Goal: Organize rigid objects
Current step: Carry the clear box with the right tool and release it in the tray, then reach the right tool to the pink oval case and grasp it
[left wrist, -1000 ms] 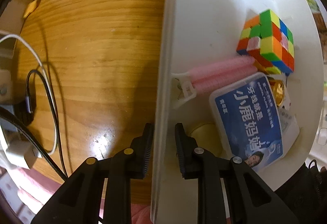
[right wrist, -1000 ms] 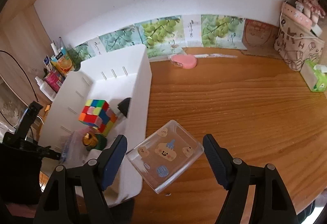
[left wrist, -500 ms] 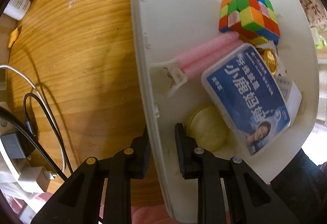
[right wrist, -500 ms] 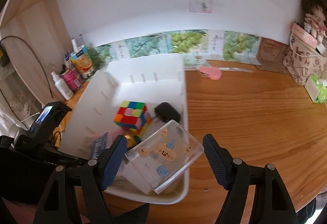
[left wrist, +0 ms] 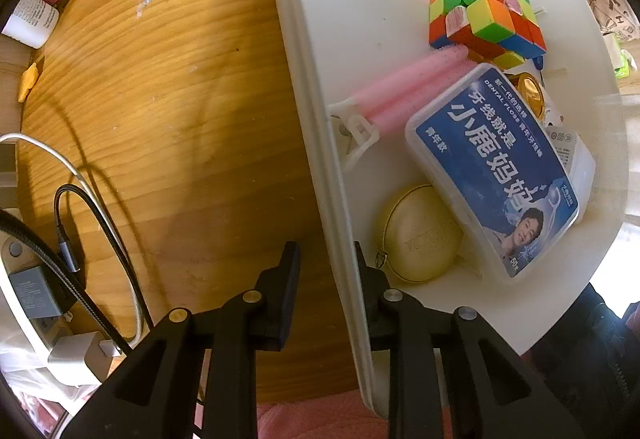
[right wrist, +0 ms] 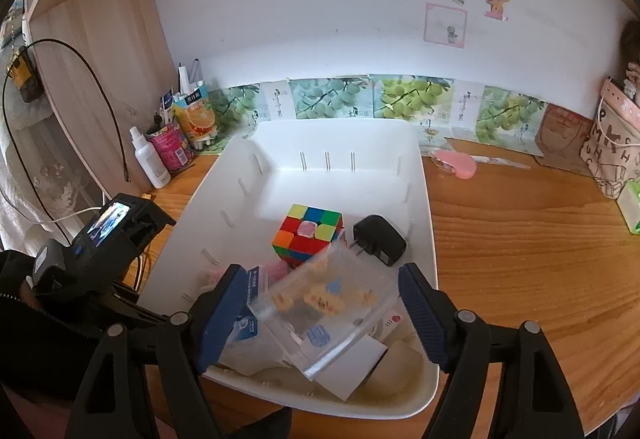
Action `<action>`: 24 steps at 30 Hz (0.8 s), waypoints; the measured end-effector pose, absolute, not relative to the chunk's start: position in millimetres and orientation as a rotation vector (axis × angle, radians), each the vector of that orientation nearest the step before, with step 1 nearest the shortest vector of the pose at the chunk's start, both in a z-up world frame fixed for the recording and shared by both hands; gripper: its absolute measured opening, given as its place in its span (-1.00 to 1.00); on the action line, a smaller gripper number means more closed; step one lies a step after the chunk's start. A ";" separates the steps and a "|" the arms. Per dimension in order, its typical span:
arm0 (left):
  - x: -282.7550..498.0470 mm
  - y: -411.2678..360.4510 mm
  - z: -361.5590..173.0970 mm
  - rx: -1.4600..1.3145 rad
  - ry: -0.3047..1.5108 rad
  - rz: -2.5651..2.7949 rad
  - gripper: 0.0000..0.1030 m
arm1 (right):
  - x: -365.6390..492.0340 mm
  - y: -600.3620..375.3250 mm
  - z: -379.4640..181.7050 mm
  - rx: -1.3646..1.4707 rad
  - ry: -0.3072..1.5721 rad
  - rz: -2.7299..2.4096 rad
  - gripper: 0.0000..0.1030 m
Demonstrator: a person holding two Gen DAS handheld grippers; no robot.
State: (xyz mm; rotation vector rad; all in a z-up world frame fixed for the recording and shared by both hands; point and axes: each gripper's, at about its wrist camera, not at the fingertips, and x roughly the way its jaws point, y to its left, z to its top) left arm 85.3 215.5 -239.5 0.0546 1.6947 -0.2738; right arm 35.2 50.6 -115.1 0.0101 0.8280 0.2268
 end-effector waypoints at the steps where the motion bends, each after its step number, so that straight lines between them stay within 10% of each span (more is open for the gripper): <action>1: 83.6 214.3 -240.8 0.055 1.695 -0.270 -0.51 | 35.8 49.9 -114.6 0.011 0.823 0.225 0.58; 24: 81.2 207.5 -238.0 -0.096 1.707 -0.056 -0.57 | 52.0 -0.2 -110.1 0.026 0.823 0.276 0.58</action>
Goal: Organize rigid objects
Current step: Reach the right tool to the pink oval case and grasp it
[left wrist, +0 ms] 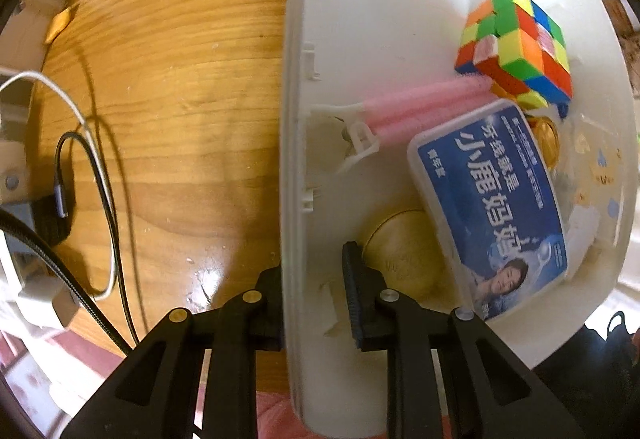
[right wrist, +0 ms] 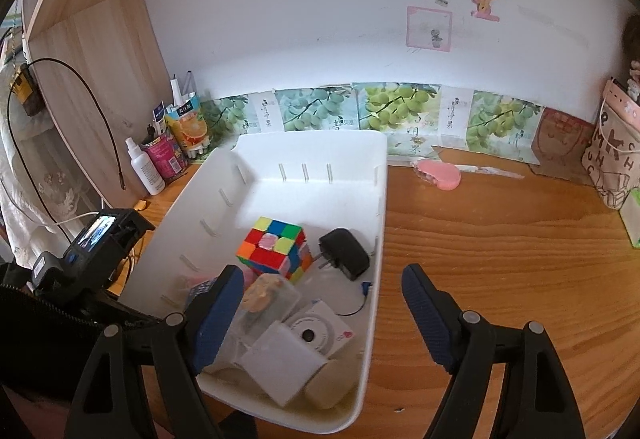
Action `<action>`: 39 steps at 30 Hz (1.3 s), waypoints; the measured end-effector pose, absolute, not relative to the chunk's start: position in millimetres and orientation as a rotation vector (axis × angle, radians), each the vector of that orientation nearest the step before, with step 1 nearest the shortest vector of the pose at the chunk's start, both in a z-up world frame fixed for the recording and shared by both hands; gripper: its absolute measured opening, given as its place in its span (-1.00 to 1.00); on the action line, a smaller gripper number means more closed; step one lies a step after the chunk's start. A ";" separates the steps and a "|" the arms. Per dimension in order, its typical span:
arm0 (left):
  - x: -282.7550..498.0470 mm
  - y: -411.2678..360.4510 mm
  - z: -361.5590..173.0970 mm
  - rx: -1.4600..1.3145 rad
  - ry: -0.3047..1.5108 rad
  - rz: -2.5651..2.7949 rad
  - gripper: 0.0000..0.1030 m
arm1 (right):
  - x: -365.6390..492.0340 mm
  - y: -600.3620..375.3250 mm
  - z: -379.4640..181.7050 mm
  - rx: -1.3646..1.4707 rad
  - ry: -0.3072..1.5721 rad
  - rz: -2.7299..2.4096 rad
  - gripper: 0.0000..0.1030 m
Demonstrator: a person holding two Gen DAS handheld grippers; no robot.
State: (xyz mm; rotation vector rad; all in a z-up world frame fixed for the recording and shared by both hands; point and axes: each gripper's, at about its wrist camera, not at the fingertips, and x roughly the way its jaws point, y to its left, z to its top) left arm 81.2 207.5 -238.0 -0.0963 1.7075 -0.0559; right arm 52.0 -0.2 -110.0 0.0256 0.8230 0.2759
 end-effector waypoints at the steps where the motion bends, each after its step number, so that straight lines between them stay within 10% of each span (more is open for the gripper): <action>1: 80.7 207.4 -238.0 -0.108 1.705 -0.041 -0.57 | 53.2 -3.9 -109.9 0.023 0.823 0.281 0.58; 39: 29.6 239.3 -225.7 -0.445 1.537 0.440 -0.51 | 218.0 -112.5 -186.2 -0.290 0.874 0.429 0.59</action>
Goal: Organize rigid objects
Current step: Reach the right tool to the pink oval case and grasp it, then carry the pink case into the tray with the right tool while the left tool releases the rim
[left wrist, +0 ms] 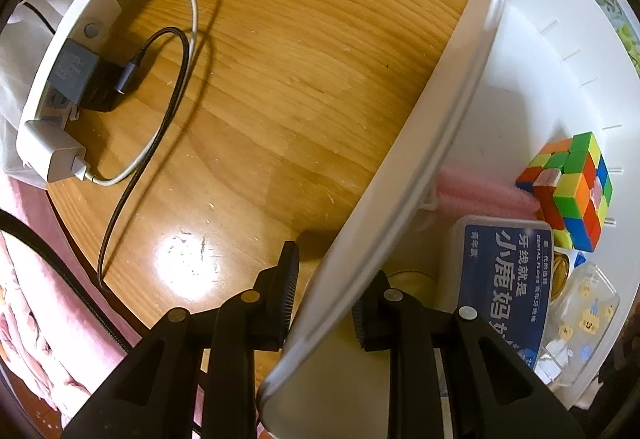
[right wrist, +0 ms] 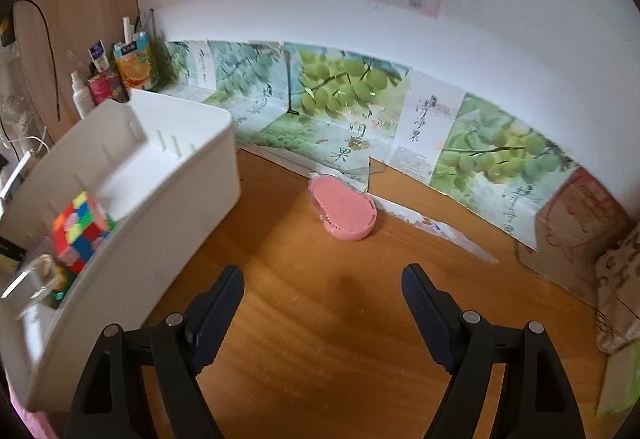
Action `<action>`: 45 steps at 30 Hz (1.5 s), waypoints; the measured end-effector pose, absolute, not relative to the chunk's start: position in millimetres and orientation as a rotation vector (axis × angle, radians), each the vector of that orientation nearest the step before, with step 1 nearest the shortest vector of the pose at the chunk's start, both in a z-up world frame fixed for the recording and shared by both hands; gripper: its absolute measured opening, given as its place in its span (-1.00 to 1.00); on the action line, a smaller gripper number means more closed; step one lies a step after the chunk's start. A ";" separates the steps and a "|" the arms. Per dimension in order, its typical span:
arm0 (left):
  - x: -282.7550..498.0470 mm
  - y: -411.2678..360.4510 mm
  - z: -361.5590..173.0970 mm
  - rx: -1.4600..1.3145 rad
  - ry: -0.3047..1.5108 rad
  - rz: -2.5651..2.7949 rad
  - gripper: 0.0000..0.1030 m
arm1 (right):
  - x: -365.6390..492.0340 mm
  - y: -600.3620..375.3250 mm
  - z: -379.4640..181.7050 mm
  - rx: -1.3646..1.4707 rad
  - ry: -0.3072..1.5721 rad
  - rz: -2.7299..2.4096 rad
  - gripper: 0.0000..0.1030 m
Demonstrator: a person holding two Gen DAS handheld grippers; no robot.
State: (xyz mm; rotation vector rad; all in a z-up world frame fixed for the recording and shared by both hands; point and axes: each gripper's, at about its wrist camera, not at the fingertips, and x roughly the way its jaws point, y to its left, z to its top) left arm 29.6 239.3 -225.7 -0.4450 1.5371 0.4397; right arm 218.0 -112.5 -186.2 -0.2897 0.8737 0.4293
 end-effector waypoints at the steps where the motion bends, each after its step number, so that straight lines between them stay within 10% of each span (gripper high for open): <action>1: 29.2 238.1 -223.9 -0.446 1.537 0.443 -0.51 | 223.4 -111.1 -191.6 -0.297 0.865 0.427 0.59; 28: 38.3 238.9 -225.5 -0.451 1.597 0.527 -0.49 | 308.7 -81.6 -238.7 -0.279 0.863 0.506 0.58; 36: 50.8 238.4 -229.1 -0.436 1.641 0.494 -0.50 | 320.1 -80.4 -240.6 -0.243 0.886 0.462 0.15; 45: 75.3 242.1 -220.7 -0.398 1.664 0.401 -0.49 | 316.9 -78.2 -240.2 -0.227 0.887 0.422 0.14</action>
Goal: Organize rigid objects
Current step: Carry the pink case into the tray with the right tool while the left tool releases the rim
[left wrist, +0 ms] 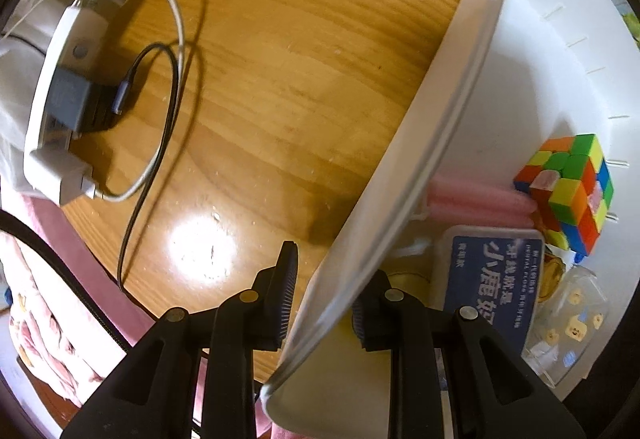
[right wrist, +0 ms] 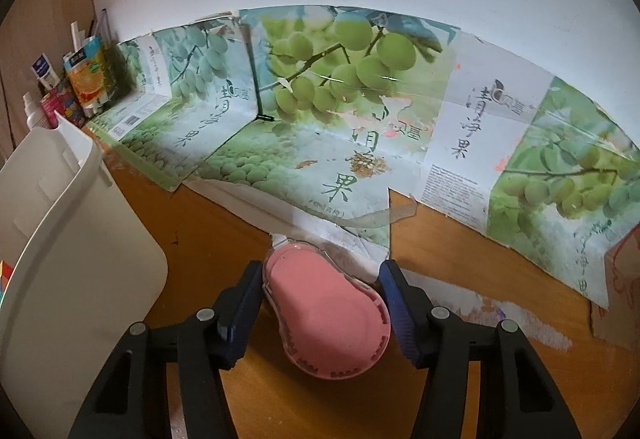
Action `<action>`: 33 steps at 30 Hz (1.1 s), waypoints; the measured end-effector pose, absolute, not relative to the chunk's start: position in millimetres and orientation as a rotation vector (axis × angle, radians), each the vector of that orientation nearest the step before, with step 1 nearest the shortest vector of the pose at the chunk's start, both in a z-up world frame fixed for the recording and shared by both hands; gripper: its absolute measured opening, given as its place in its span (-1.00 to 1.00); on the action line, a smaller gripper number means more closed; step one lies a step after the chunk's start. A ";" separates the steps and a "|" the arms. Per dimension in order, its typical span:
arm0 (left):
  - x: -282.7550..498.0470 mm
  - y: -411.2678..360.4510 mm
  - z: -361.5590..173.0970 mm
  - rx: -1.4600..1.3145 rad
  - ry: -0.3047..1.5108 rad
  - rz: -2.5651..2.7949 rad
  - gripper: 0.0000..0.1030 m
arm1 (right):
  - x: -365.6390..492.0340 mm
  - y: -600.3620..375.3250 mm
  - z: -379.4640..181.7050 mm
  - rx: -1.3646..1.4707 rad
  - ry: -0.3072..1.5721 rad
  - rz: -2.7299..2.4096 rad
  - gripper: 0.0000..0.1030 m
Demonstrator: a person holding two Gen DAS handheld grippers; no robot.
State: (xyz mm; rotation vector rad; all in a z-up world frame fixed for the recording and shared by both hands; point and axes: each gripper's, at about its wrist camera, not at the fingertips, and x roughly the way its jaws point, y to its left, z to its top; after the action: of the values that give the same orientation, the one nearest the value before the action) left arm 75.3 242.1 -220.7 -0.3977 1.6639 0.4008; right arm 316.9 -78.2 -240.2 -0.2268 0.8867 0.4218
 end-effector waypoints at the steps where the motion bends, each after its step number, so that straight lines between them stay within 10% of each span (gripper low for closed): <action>1: 78.7 242.8 -219.2 -0.396 1.663 0.389 -0.49 | 313.3 -78.3 -240.2 -0.219 0.887 0.409 0.14; 21: 142.6 250.4 -159.6 -0.280 1.521 0.005 -0.33 | 188.6 -97.6 -180.6 -0.017 0.904 0.044 0.14; 33: 90.8 235.1 -120.0 -0.304 1.179 -0.106 0.36 | 102.1 -41.1 -107.8 -0.024 0.770 0.115 0.14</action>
State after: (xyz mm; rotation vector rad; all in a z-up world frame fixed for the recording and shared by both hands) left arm 90.8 235.1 -120.0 -0.3041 1.1790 -0.1060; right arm 102.1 -41.1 -107.8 -0.0240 0.7699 0.1146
